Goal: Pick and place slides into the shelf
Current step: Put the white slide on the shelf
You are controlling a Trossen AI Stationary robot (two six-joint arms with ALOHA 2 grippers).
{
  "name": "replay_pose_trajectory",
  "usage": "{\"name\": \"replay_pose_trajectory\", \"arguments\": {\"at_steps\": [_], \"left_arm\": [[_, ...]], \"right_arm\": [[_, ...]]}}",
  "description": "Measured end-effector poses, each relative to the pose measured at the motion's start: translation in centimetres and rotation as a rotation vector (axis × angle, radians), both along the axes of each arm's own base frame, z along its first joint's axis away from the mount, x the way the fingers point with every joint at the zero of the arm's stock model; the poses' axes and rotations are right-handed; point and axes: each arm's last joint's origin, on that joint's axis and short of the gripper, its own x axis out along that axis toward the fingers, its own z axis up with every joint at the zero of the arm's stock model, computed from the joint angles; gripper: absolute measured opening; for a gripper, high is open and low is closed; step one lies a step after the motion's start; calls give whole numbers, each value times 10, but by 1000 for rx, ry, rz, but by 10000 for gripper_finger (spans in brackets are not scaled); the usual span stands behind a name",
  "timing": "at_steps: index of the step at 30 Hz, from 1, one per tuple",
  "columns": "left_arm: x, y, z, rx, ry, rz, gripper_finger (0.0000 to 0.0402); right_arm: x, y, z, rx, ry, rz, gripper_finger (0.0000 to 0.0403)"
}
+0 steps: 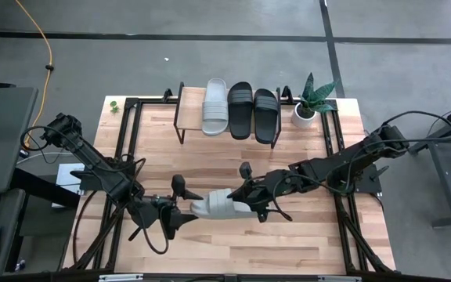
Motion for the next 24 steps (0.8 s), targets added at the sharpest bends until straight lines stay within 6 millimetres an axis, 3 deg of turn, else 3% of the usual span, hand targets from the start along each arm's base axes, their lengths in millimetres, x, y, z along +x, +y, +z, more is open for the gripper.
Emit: {"name": "replay_pose_trajectory", "arguments": {"at_steps": [5,19,24], "left_arm": [[0,0,0,13,1,-2,226],[0,0,0,53,13,-28,24],[0,0,0,67,15,-33,28]], "right_arm": [[0,0,0,4,-2,9,0],[0,1,0,13,-1,31,0],[0,1,0,15,0,31,0]]}}
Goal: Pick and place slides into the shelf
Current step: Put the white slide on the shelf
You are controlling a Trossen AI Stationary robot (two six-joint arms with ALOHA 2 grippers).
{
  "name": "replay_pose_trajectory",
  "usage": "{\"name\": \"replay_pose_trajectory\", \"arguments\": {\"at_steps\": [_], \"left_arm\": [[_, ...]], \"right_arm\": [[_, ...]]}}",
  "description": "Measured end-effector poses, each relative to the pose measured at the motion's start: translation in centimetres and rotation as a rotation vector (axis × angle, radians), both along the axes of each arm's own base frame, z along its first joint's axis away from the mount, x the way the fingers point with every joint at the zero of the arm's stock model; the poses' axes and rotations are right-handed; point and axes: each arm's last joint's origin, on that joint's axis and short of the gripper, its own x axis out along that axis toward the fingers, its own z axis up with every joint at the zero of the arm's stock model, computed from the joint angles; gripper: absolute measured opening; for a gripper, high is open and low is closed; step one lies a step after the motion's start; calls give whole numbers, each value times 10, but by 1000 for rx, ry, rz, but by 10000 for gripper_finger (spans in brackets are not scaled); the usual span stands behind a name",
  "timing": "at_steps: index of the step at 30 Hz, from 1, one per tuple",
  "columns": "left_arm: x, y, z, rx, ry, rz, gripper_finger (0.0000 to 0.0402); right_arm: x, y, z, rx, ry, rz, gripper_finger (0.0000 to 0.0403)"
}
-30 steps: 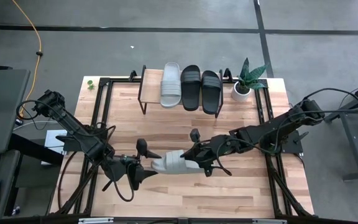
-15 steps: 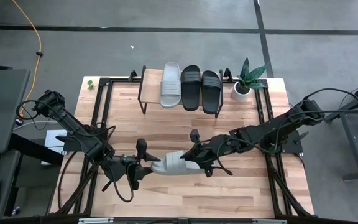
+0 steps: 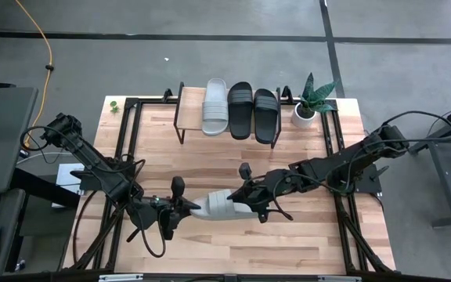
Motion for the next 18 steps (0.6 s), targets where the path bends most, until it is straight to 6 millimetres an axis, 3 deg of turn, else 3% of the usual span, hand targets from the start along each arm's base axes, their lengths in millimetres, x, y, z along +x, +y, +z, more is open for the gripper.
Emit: {"name": "replay_pose_trajectory", "arguments": {"at_steps": [4,9,18], "left_arm": [[0,0,0,0,-2,4,44],[0,0,0,2,-2,3,20],[0,1,0,7,-7,18,29]], "right_arm": [[0,0,0,2,1,-1,0],[0,0,-1,13,17,-8,6],[-1,-2,-2,-3,22,-71,109]]}}
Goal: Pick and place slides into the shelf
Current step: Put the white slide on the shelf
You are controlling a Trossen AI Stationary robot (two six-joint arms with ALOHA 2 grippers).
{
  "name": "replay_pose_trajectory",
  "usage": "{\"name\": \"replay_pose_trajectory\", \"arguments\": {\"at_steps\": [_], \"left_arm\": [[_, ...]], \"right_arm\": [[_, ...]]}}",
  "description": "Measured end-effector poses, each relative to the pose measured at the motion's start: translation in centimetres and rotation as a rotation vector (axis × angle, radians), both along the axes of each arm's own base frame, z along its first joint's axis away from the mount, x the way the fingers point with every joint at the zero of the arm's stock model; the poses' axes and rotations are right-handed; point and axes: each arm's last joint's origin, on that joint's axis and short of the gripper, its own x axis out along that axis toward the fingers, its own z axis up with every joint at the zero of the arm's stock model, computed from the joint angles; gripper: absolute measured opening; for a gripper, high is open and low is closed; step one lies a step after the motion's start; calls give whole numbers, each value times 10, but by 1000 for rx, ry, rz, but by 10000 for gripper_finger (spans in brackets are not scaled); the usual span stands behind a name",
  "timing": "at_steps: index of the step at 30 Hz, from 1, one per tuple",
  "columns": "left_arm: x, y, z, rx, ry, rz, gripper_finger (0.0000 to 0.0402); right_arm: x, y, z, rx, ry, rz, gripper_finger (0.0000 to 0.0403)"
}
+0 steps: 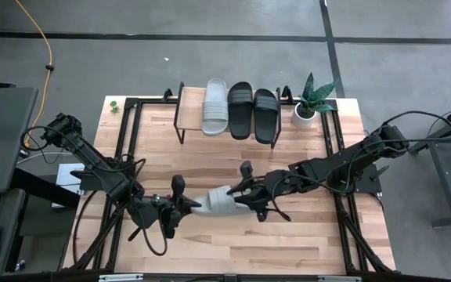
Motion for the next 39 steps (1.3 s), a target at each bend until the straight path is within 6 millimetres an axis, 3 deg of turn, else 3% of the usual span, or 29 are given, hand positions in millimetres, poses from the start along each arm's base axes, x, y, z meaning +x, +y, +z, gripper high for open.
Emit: {"name": "replay_pose_trajectory", "arguments": {"at_steps": [6,12,21,31,39], "left_arm": [[0,1,-1,13,4,14,19],[-2,3,-2,32,9,58,19],[-6,8,-7,72,33,158,19],[-9,12,-10,118,35,254,19],[-11,15,-9,172,-8,341,19]], "right_arm": [[0,-3,-1,-22,0,-98,164],[-2,-8,-5,-78,24,-243,191],[-6,-13,-7,-119,43,-376,196],[-31,-25,15,-19,21,-520,195],[-42,-29,19,34,42,-564,195]]}}
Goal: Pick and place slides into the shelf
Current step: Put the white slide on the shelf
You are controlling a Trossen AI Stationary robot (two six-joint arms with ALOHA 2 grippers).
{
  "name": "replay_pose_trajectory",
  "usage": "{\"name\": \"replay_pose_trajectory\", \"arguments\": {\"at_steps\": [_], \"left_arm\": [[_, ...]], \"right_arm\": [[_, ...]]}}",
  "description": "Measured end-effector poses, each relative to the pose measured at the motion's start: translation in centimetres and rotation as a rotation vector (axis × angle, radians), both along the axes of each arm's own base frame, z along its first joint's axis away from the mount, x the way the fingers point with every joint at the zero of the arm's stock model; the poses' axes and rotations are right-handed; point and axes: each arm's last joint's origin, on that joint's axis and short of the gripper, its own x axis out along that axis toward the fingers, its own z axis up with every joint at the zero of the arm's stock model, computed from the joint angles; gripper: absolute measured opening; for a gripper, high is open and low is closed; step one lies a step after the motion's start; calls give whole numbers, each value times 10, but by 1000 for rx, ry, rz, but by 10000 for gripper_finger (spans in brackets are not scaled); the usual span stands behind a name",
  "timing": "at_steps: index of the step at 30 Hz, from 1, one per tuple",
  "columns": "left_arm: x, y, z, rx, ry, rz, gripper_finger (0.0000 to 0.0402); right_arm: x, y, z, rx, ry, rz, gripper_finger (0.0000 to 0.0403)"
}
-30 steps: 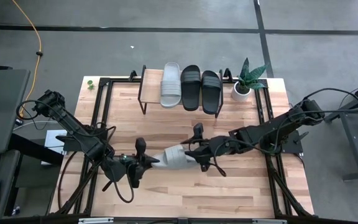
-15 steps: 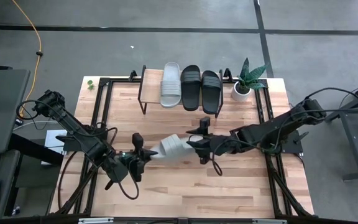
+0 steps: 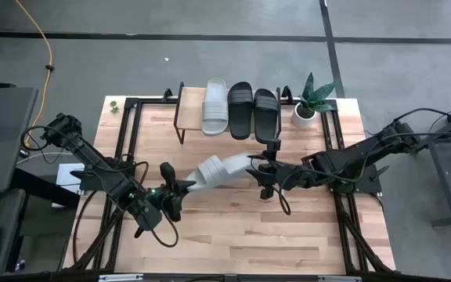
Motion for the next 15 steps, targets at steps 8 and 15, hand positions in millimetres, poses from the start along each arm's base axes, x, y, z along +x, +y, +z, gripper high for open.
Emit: {"name": "replay_pose_trajectory", "arguments": {"at_steps": [8,15], "left_arm": [[-1,2,3,61,-56,94,18],[-2,5,5,131,-117,197,18]], "right_arm": [[0,-1,-1,9,6,-1,195],[0,0,-1,19,5,0,195]]}}
